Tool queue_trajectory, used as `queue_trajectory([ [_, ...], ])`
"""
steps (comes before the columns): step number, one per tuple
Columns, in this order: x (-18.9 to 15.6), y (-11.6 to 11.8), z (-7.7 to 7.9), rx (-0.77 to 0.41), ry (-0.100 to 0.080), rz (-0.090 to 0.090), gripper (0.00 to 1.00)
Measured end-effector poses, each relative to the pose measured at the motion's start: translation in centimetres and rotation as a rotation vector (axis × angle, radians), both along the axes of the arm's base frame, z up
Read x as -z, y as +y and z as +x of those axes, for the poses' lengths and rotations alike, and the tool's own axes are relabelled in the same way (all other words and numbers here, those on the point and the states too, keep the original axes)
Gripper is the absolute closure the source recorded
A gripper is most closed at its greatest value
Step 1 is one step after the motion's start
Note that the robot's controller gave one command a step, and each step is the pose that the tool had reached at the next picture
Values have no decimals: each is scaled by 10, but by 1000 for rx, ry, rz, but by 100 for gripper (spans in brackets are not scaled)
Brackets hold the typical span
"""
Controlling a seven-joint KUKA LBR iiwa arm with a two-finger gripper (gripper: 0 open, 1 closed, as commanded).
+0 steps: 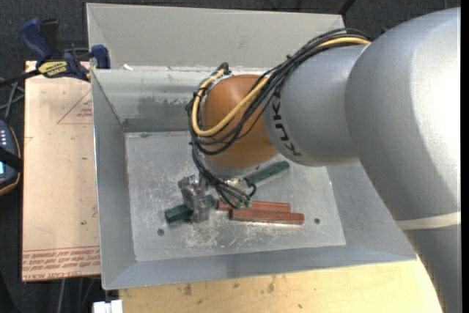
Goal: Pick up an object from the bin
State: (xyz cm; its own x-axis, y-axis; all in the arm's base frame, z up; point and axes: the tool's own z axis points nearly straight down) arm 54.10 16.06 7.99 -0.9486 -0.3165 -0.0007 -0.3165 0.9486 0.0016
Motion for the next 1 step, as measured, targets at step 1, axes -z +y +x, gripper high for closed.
queue_trajectory([
  [1, -169, -14, -2, 3, -8, 1, 100],
])
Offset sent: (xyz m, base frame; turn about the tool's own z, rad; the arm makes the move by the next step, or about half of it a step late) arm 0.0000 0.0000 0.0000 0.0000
